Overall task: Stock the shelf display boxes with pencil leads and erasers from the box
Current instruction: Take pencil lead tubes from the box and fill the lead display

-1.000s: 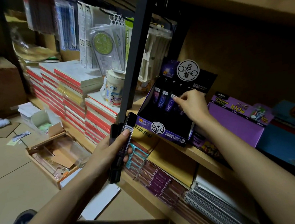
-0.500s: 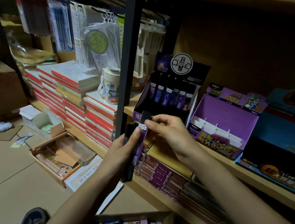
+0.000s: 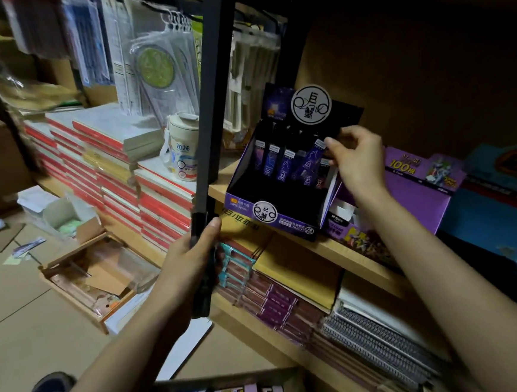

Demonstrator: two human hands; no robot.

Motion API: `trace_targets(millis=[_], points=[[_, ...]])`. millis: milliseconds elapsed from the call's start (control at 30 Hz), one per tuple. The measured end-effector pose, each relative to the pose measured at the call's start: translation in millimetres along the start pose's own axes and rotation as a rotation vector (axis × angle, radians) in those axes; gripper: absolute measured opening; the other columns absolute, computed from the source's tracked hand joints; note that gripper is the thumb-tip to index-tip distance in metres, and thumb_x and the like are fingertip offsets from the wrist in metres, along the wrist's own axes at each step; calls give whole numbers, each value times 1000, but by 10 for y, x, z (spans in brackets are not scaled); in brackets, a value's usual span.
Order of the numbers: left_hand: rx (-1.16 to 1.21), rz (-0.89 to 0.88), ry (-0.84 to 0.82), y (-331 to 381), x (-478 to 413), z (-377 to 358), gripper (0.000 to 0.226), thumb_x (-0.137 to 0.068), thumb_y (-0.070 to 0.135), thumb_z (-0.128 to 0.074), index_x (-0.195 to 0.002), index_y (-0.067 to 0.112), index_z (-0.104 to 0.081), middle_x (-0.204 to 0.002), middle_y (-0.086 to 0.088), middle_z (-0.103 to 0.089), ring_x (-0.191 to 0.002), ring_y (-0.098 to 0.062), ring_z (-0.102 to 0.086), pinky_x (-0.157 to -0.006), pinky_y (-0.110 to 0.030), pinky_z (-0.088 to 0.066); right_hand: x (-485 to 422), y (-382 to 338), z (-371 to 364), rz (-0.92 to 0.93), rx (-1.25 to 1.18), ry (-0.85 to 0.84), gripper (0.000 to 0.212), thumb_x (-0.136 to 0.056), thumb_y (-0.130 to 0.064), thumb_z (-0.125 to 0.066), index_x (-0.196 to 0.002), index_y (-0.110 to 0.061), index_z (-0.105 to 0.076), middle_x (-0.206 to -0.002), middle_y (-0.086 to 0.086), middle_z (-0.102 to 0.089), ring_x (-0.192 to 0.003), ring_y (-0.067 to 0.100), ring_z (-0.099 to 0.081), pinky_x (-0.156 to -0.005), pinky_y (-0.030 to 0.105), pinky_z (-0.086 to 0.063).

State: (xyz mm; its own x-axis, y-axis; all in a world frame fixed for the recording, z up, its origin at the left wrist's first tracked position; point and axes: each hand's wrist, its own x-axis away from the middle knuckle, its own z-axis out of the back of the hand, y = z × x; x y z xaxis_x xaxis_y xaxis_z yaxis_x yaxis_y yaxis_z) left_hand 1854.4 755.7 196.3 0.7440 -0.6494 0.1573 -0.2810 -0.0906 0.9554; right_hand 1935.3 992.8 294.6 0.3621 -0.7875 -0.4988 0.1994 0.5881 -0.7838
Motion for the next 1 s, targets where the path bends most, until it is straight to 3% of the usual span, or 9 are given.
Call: trace_targets(millis=[133,200,400,533,633,700,833,900,1000], points=[[-16,21,18,-43,27,-38,30,-90,32,-56,-101,5,-52,-64,1,-62,-43,0,-59,-38,-13,-42,-67,75,-150,47,133,-70,28,-88,-18,-65,-113,-7,-64,-95,4,-65,-90,23,-64,-83,41,-55],[-24,23,8,-57,35,-57,24,-92,26,-53,-103,5,-49,-73,-2,-57,-46,-3,-59,-41,-15,-43,-80,84,-199,74,160,-86,27,-87,-17,-65,-111,-6,-66,-96,5,-66,-92,23,-64,-85,42,-54],[106,44,-49,-17,64,-80,26,-93,26,-52,-110,7,-52,-80,-6,-65,-61,-10,-63,-56,-28,-49,-167,151,-309,-78,34,-135,25,-86,-12,-66,-110,-3,-65,-98,11,-67,-86,22,-67,-60,22,-55],[194,10,-171,19,63,-83,46,-81,31,-56,-113,-2,-53,-91,-9,-74,-77,-17,-72,-64,-28,-60,-183,210,-371,-130,79,-119,22,-87,-13,-66,-104,1,-66,-93,16,-70,-78,21,-68,-61,26,-56],[213,-19,-182,14,57,-98,43,-77,31,-55,-110,4,-53,-97,-10,-74,-86,-19,-72,-74,-33,-59,-194,210,-377,-62,253,-120,20,-88,-16,-64,-87,4,-69,-76,14,-69,-62,16,-66,-55,25,-56],[233,-16,-184,2,62,-102,39,-77,32,-55,-109,8,-53,-97,-9,-74,-88,-20,-72,-76,-34,-59,-206,169,-365,-80,306,-175,25,-90,-17,-62,-84,7,-67,-71,13,-67,-52,11,-61,-42,17,-48],[259,-33,-238,0,89,-114,40,-78,31,-56,-110,8,-54,-98,-9,-74,-90,-21,-72,-75,-32,-59,-171,24,-242,-118,422,-336,31,-91,-23,-60,-81,5,-68,-76,19,-70,-64,25,-68,-61,35,-57],[254,-43,-261,12,106,-126,40,-78,32,-56,-111,9,-54,-99,-9,-74,-92,-22,-71,-76,-32,-59,-10,-92,-142,-119,308,-405,27,-93,-23,-57,-80,-1,-68,-80,17,-71,-64,20,-67,-57,29,-55],[250,-48,-294,29,131,-161,38,-79,31,-56,-112,12,-54,-100,-9,-74,-93,-22,-71,-76,-33,-59,420,-284,-11,-128,24,-648,20,-94,-23,-55,-86,-9,-67,-86,12,-72,-72,15,-67,-60,22,-53]])
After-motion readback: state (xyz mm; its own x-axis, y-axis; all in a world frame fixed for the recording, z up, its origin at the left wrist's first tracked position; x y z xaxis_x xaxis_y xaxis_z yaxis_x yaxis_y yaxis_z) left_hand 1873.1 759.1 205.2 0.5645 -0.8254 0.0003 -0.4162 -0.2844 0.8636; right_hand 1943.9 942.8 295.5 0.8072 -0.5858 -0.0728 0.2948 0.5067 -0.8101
